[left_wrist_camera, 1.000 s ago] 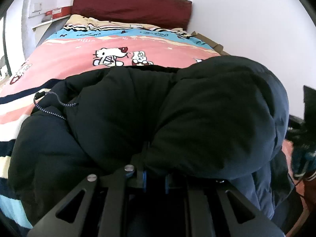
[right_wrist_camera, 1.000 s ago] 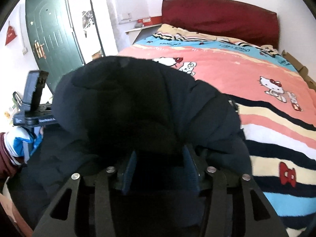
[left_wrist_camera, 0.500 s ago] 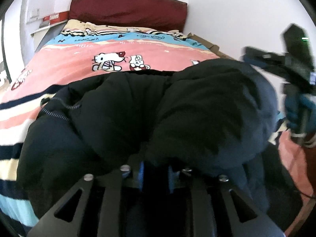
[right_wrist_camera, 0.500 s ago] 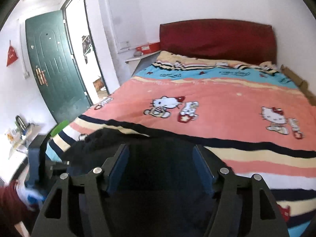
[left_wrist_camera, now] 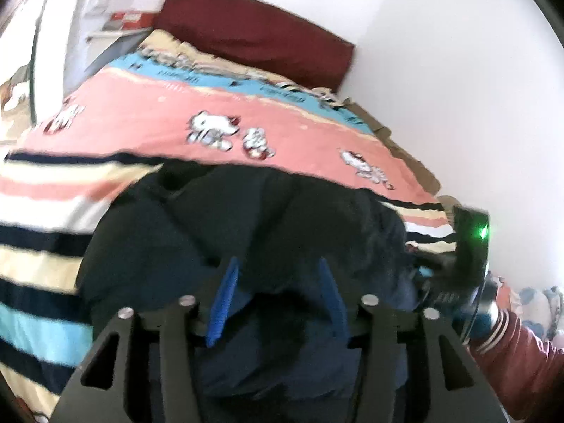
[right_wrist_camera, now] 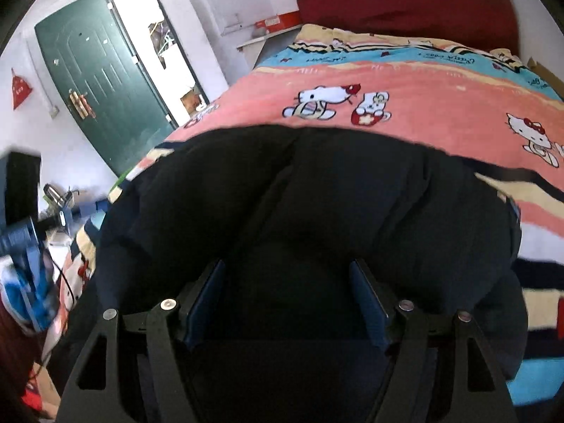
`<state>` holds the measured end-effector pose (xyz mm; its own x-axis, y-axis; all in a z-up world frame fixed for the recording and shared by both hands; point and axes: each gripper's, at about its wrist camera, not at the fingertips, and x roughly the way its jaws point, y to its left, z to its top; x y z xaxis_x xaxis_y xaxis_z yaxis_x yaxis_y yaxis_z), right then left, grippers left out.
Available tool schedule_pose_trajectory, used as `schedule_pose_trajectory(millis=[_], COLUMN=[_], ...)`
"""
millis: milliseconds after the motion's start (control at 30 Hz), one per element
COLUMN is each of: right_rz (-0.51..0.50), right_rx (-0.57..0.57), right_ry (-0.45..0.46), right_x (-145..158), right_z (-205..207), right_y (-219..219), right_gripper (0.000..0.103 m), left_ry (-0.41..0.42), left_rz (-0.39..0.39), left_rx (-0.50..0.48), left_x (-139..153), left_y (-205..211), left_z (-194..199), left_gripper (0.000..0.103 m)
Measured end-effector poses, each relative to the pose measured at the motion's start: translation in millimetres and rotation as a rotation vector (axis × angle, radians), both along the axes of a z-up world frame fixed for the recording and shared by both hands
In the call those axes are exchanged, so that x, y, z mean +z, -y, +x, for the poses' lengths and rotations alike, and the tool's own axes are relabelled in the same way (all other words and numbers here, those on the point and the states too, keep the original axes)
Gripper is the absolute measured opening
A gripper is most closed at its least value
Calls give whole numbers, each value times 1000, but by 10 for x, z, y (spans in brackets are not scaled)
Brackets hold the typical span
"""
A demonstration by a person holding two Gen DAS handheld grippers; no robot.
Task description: Fold large clothes
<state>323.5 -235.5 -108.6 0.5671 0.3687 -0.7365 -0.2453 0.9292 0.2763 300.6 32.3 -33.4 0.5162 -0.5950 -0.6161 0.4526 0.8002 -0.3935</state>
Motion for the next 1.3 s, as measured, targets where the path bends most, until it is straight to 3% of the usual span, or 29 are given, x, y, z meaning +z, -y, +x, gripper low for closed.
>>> schedule_pose_trajectory(millis=[167,333,500,867,1100,1300], right_rz=[-50,-68,-117,-170,-188,-172], right_rx=[4,-10,-40,-95,-92,-73], right_ry=[-9,-12,-22,-58,-54,6], right_x=[-48,-99,-212,-559,-434,-6], right_z=[-171,-208,-209,-6,-31,-163], right_y=[-99,-70,-71,-104,-105,27], right_gripper=[71,71,72,72,72,74], left_ry=[31,-34,-72,-54,-46,1], left_rz=[40,145,225,341,375,337], left_rx=[-48,-69,-85,-67,-74,-77], left_x=[98,-293,-735,-1202,-1004,-491], left_y=[449,814,884,1030,1008,859], left_z=[135,369,395,465,394,420], left_gripper=[51,51,53,53,53,53])
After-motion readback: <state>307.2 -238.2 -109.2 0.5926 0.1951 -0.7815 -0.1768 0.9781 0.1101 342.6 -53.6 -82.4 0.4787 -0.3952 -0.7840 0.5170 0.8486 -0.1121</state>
